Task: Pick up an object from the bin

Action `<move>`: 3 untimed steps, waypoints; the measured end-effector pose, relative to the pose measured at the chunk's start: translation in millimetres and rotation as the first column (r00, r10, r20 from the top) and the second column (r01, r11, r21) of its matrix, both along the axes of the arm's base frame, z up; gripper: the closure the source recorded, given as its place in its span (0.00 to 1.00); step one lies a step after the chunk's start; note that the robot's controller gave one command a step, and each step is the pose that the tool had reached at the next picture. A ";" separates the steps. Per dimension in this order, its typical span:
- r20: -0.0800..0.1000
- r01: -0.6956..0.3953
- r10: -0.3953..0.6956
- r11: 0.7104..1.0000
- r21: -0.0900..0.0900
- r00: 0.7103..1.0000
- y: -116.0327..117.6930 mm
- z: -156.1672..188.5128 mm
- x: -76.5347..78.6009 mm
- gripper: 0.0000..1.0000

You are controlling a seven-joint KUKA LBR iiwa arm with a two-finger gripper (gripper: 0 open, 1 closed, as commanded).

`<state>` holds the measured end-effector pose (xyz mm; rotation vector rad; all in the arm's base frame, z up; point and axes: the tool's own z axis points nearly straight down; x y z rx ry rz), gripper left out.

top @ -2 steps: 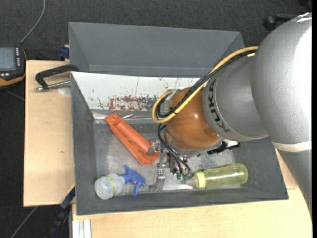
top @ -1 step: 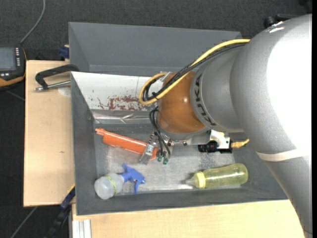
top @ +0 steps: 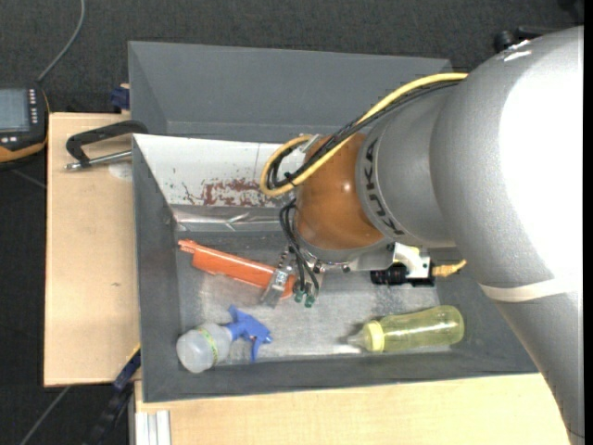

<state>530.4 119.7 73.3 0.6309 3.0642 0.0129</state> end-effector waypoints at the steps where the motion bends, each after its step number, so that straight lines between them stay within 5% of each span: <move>1: -0.006 -0.023 0.023 1.000 -0.001 1.000 -1.8 52.9 -0.7 1.00; 2: 0.010 -0.024 0.024 1.000 0.002 1.000 -5.7 57.8 8.9 1.00; 3: -0.005 -0.024 0.024 1.000 -0.001 1.000 -7.2 46.9 8.1 1.00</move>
Offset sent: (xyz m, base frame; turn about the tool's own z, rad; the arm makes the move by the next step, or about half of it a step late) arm 0.0121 -0.0142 -0.0033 -0.0188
